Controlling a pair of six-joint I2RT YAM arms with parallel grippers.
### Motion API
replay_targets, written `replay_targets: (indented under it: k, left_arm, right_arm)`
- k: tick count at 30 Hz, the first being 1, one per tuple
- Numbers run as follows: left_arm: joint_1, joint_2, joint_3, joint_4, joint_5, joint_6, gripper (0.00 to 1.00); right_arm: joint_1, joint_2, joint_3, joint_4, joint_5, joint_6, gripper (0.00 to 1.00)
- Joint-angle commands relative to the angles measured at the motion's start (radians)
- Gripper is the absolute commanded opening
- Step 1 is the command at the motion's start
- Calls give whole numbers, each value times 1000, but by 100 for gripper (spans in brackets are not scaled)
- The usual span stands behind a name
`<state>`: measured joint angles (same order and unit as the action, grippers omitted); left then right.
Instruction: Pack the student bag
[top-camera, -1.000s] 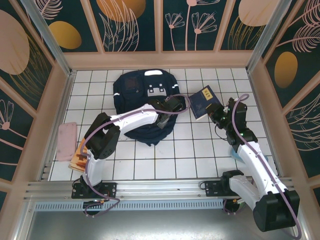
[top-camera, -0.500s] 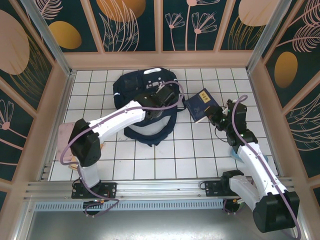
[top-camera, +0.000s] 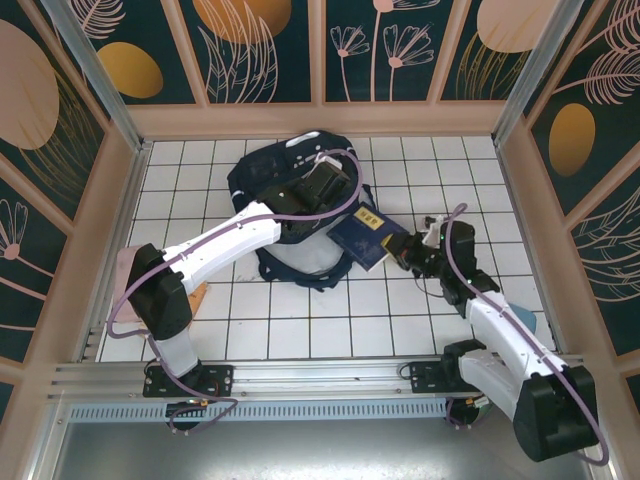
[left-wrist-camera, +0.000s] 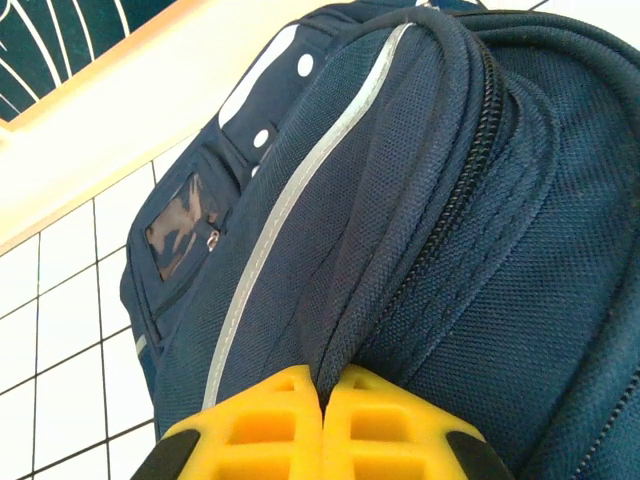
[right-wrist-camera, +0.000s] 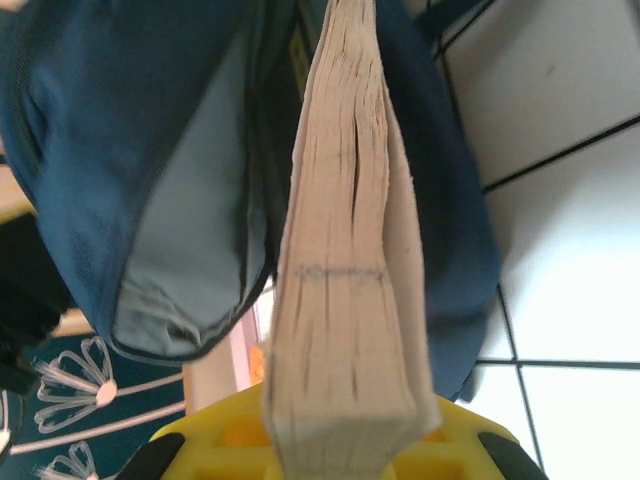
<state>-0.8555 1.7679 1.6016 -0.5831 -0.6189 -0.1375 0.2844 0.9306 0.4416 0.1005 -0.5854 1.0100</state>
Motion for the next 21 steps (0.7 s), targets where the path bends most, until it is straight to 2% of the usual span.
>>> replay_targets:
  k: [1, 7, 12, 16, 21]
  left_arm:
    - [-4, -70, 12, 166, -42, -4, 0]
    - [-4, -61, 19, 169, -30, -8, 0]
    - [-3, -64, 31, 163, -25, -14, 0]
    - [-3, -74, 41, 153, -23, -17, 0]
    - [-3, -96, 49, 107, -13, 2, 0]
  right_arm:
    - [79, 36, -7, 242, -19, 72, 0]
    - [177, 249, 45, 498, 93, 114, 0]
    - [254, 437, 144, 668, 253, 144, 0]
    - [324, 593, 246, 727, 396, 173, 0]
    - [357, 780, 340, 796, 515, 325, 0]
